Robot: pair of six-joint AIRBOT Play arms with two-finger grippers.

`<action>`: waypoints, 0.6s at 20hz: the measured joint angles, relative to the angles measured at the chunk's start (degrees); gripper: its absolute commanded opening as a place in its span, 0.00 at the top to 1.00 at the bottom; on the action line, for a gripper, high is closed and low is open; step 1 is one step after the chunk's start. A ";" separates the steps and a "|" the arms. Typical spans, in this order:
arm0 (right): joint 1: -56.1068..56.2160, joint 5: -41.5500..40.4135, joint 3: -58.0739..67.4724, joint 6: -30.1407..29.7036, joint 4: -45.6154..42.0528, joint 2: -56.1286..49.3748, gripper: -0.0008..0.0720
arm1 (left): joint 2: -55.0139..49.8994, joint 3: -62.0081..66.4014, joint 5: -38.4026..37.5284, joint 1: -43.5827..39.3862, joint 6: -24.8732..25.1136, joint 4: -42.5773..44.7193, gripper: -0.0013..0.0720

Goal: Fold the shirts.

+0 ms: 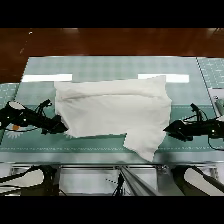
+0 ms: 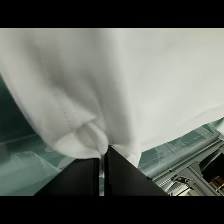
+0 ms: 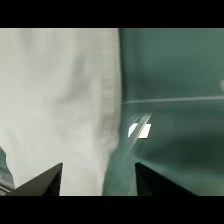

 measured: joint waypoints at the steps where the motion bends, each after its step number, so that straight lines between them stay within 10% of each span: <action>1: 2.21 -1.01 -0.52 0.26 0.07 0.24 0.54 | 0.00 0.00 0.04 0.00 0.00 -0.09 0.94; 3: 7.32 -4.87 -1.11 1.90 -0.68 0.50 0.92 | 0.00 0.00 0.11 0.00 0.00 -0.31 0.94; 12: 16.85 -11.80 12.31 5.38 0.68 6.08 0.94 | 0.63 8.26 3.19 0.04 0.70 -2.84 0.94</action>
